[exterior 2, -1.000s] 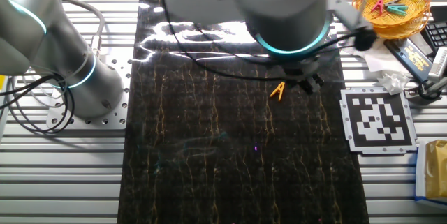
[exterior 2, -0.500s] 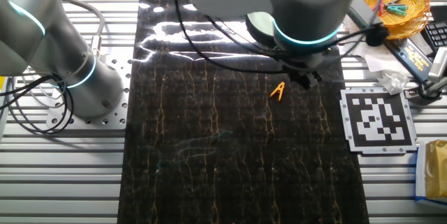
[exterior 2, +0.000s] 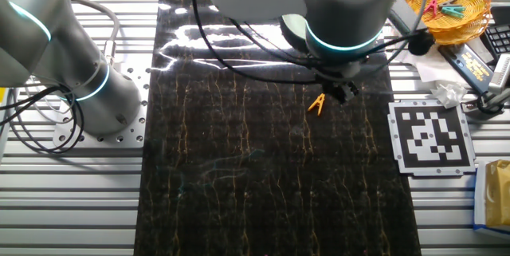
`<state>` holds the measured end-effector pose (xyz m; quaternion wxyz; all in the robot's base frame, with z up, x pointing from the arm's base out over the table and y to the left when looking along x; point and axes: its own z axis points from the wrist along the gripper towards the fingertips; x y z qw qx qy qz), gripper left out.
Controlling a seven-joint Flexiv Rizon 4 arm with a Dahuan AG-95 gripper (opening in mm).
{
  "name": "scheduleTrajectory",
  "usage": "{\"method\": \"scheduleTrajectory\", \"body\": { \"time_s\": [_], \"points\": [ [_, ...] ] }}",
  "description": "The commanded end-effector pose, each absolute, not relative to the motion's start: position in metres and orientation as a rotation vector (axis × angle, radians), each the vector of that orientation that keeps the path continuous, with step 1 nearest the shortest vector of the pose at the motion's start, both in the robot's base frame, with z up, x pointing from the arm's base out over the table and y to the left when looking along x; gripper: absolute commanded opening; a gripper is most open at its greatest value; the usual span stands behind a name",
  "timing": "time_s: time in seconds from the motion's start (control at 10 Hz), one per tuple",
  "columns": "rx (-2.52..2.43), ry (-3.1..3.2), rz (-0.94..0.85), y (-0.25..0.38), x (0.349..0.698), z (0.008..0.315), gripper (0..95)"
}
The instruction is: Use a clamp
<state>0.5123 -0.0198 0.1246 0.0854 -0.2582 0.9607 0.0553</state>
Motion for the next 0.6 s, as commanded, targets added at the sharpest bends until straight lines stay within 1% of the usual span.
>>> {"method": "scheduleTrajectory", "body": {
  "time_s": [0.1,0.6],
  "points": [
    [-0.723,2.867,0.180,-0.019,0.507,0.116,0.0],
    [-0.792,2.847,0.190,-0.018,0.505,0.100,0.0]
  ]
}}
